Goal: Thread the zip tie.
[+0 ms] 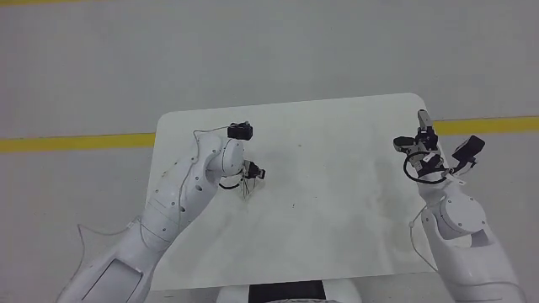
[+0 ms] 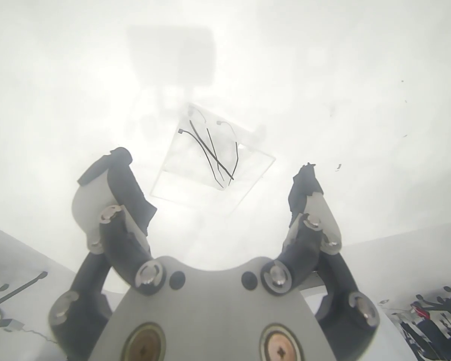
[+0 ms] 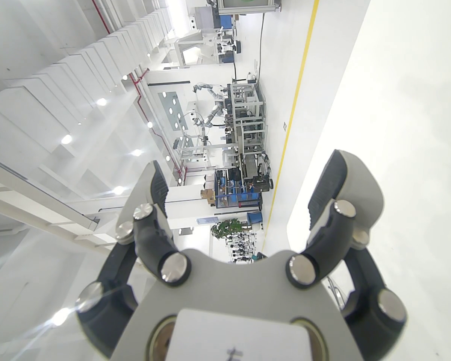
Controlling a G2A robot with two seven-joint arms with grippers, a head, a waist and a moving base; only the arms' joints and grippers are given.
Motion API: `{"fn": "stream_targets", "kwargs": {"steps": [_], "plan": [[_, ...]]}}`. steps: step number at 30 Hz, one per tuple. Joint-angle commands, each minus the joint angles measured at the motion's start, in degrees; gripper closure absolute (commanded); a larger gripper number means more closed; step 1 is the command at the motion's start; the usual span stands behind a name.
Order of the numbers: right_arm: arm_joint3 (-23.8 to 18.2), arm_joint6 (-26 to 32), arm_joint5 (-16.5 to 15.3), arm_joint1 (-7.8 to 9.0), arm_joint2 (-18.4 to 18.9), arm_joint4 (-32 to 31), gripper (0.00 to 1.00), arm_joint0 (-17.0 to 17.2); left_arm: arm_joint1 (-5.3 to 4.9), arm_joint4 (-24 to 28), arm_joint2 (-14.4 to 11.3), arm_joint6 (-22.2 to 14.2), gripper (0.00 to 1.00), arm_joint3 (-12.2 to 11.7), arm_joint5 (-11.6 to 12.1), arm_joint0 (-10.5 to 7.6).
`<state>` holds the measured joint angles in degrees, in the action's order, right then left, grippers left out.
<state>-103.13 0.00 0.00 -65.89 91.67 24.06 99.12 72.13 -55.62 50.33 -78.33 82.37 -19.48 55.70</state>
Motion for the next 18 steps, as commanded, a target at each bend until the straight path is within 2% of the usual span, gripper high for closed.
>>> {"fn": "stream_targets", "kwargs": {"steps": [1, 4, 9, 15, 16, 18], "plan": [[0.00, 0.00, 0.00, 0.00, 0.00, 0.00, 0.00, 0.00, -0.15, -0.56, 0.99, -0.76, 0.00, 0.50, 0.00, 0.42], [0.00, 0.00, 0.00, 0.00, 0.00, 0.00, 0.00, 0.00, -0.31, -1.47, 2.03, -1.31, 0.00, 1.46, 0.00, 1.36], [0.00, 0.00, 0.00, 0.00, 0.00, 0.00, 0.00, 0.00, -0.51, -1.99, 2.18, -1.31, 0.00, 3.65, 0.00, 2.72], [0.00, 0.00, 0.00, 0.00, 0.00, 0.00, 0.00, 0.00, -0.77, -1.78, 1.16, -1.31, 0.00, 3.53, 0.00, 2.55], [0.00, 0.00, 0.00, 0.00, 0.00, 0.00, 0.00, 0.00, -0.82, -1.66, 1.03, -1.31, 0.02, 3.60, 0.00, 2.51], [0.00, 0.00, 0.00, 0.00, 0.00, 0.00, 0.00, 0.00, -0.93, -1.32, 0.87, -1.31, 0.14, 3.72, 0.00, 2.43]]}}
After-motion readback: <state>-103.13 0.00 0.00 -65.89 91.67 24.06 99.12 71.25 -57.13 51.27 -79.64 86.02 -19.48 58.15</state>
